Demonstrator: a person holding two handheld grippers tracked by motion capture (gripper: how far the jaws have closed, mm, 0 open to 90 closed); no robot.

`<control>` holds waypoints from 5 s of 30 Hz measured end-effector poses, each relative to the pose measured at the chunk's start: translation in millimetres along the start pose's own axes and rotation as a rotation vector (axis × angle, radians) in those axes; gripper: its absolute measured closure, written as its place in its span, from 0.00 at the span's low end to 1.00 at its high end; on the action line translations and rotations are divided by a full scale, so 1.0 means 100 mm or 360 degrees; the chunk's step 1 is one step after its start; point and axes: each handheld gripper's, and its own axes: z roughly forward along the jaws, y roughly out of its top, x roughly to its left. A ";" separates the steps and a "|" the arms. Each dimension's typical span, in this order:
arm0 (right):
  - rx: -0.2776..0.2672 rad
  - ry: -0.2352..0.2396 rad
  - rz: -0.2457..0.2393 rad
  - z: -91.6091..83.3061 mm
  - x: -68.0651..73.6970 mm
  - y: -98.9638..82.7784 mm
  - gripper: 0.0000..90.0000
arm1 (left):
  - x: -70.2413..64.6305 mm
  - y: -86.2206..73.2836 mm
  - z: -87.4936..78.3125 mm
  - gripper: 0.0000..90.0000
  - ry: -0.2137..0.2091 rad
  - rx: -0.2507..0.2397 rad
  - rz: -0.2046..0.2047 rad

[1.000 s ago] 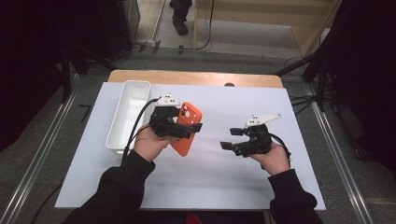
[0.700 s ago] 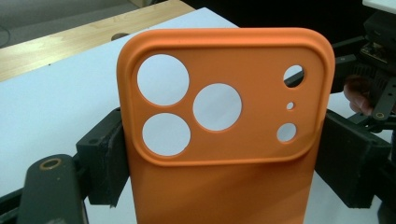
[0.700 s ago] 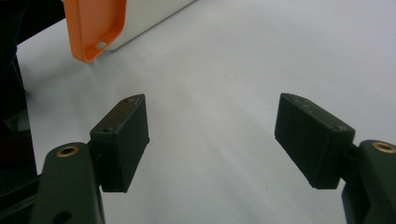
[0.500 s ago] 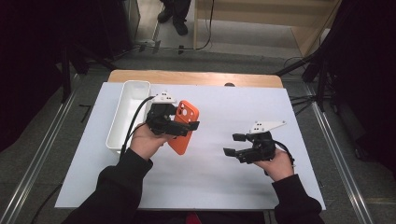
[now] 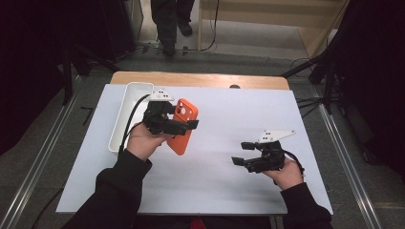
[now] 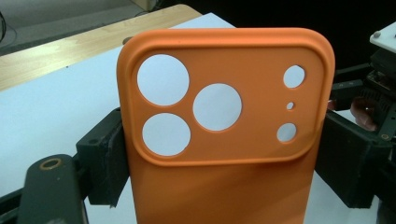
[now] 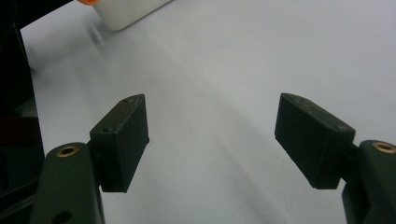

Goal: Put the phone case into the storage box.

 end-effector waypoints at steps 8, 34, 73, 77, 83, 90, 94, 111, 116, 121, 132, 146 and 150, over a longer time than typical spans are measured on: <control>-0.0005 -0.0008 0.0020 -0.02 0.02 -0.10 0.28 | 0.03 0.02 -0.05 0.18 0.0009 -0.0013 0.0002; 0.0013 -0.0003 0.0051 -0.03 0.06 -0.37 0.28 | 0.16 0.08 -0.28 0.18 0.0066 -0.0102 -0.0060; 0.0001 -0.0007 0.0088 -0.10 0.09 -0.47 0.28 | 0.43 0.15 -0.76 0.18 0.0234 -0.0208 -0.0181; -0.0004 -0.0005 0.0097 -0.11 0.09 -0.47 0.28 | 0.44 0.18 -0.76 0.18 0.0269 -0.0211 -0.0171; -0.0013 -0.0007 0.0092 -0.11 0.08 -0.46 0.28 | 0.48 0.22 -0.75 0.18 0.0296 -0.0209 -0.0178; -0.0010 -0.0008 0.0098 -0.11 0.07 -0.46 0.28 | 0.59 0.27 -0.72 0.18 0.0370 -0.0198 -0.0182; -0.0001 -0.0004 0.0100 -0.10 0.07 -0.45 0.28 | 0.64 0.31 -0.72 0.18 0.0402 -0.0216 -0.0192; -0.0006 -0.0005 0.0097 -0.09 0.08 -0.43 0.28 | 0.92 0.45 -0.64 0.18 0.0544 -0.0217 -0.0221; -0.0013 -0.0003 0.0096 -0.10 0.08 -0.43 0.28 | 1.02 0.47 -0.62 0.18 0.0577 -0.0230 -0.0238; -0.0011 0.0000 0.0104 -0.09 0.08 -0.44 0.28 | 1.12 0.49 -0.59 0.18 0.0605 -0.0229 -0.0250; -0.0009 -0.0002 0.0104 -0.10 0.09 -0.44 0.28 | 1.26 0.49 -0.53 0.18 0.0672 -0.0253 -0.0267; -0.0012 -0.0004 0.0107 -0.10 0.11 -0.46 0.28 | 1.46 0.53 -0.45 0.18 0.0767 -0.0290 -0.0300; -0.0015 -0.0006 0.0107 -0.11 0.11 -0.46 0.28 | 1.50 0.51 -0.44 0.18 0.0784 -0.0313 -0.0316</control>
